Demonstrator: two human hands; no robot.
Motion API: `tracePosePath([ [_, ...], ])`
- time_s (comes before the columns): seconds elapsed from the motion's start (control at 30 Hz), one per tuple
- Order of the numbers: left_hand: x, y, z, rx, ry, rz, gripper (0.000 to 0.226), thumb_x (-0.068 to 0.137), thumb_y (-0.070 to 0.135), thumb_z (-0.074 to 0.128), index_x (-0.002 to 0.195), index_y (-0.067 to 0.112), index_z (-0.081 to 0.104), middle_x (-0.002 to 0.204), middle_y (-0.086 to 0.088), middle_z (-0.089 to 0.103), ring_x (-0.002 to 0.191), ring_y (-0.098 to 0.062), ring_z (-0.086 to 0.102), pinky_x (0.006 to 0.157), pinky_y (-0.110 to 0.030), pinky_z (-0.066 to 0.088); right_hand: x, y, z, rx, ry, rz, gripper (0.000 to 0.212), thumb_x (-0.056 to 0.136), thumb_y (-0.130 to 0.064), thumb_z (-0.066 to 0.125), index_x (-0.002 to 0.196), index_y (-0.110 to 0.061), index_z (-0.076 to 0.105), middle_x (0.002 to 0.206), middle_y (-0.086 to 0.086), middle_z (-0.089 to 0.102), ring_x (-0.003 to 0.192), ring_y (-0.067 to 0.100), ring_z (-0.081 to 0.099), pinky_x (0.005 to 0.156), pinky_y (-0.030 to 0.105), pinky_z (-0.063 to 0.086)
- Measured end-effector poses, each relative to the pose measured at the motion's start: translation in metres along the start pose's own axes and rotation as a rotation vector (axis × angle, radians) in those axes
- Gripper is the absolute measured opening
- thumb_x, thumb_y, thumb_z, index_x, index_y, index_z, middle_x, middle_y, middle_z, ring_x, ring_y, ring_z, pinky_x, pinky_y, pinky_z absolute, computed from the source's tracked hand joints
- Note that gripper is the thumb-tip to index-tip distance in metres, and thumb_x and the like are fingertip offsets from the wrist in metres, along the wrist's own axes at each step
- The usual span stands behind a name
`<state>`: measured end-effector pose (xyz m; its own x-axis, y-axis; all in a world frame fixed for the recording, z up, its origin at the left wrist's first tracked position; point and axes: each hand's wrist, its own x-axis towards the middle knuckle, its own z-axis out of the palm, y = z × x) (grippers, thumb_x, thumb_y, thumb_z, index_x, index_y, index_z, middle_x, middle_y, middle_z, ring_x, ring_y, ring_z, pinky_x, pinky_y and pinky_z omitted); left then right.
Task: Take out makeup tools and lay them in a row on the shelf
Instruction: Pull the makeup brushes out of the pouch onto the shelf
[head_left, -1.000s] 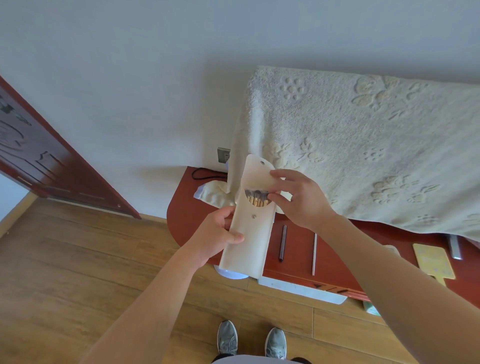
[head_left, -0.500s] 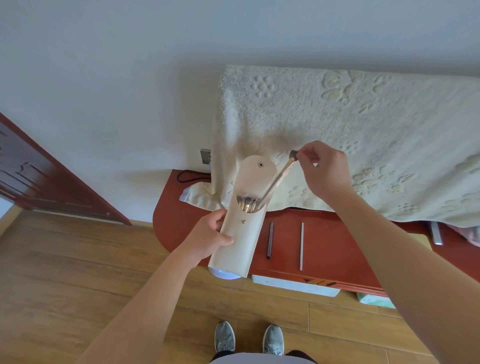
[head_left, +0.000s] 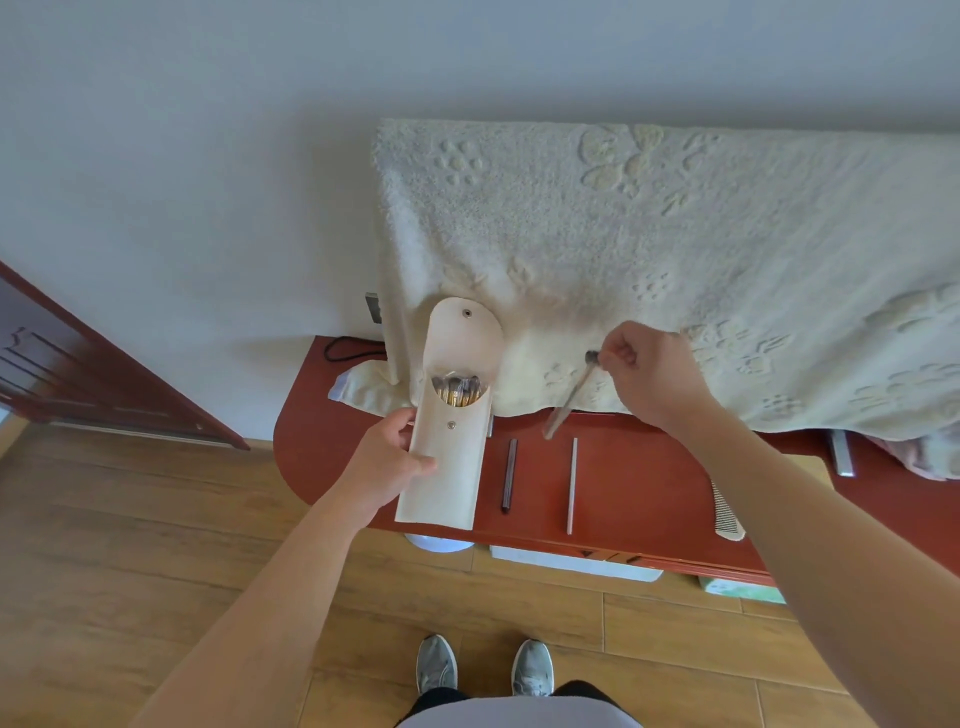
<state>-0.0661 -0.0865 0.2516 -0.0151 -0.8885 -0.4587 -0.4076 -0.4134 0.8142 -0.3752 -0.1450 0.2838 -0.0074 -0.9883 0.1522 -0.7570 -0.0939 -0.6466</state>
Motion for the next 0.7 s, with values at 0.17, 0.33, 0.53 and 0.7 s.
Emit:
tracePosePath([
  [0.17,0.005,0.004,0.016,-0.033,-0.005,-0.006,0.055,0.08,-0.004,0.072,0.124,0.025,0.059,0.1,0.006,0.077,0.09,-0.008,0.073,0.077,-0.027,0.056,-0.012,0.04,0.002,-0.058,-0.127,0.074,0.01,0.088,-0.015,0.062,0.078,-0.017,0.062,0.073,-0.002,0.065,0.068,0.026,0.062,0.062,0.041,0.054],
  [0.33,0.008,0.002,0.028,-0.048,-0.005,-0.016,0.055,0.079,-0.005,0.071,0.124,0.023,0.06,0.1,0.005,0.077,0.092,-0.011,0.073,0.086,-0.037,0.057,-0.022,0.088,0.018,-0.172,-0.239,0.197,0.008,0.091,-0.017,0.055,0.086,-0.018,0.061,0.081,0.0,0.062,0.071,0.018,0.058,0.062,0.033,0.049],
  [0.53,0.007,0.001,0.033,-0.091,-0.001,-0.031,0.05,0.081,-0.006,0.07,0.12,0.024,0.062,0.103,0.005,0.076,0.097,-0.014,0.073,0.092,-0.044,0.056,-0.029,0.134,0.062,-0.238,-0.359,0.299,0.011,0.093,-0.018,0.05,0.086,-0.023,0.056,0.076,-0.009,0.056,0.072,0.018,0.054,0.059,0.03,0.039],
  [0.7,0.008,-0.002,0.029,-0.111,0.009,-0.034,0.051,0.082,-0.008,0.069,0.119,0.027,0.062,0.106,0.005,0.076,0.099,-0.014,0.072,0.093,-0.046,0.056,-0.026,0.145,0.095,-0.279,-0.392,0.322,0.011,0.093,-0.014,0.05,0.087,-0.024,0.052,0.075,-0.006,0.053,0.071,0.019,0.052,0.057,0.029,0.038],
])
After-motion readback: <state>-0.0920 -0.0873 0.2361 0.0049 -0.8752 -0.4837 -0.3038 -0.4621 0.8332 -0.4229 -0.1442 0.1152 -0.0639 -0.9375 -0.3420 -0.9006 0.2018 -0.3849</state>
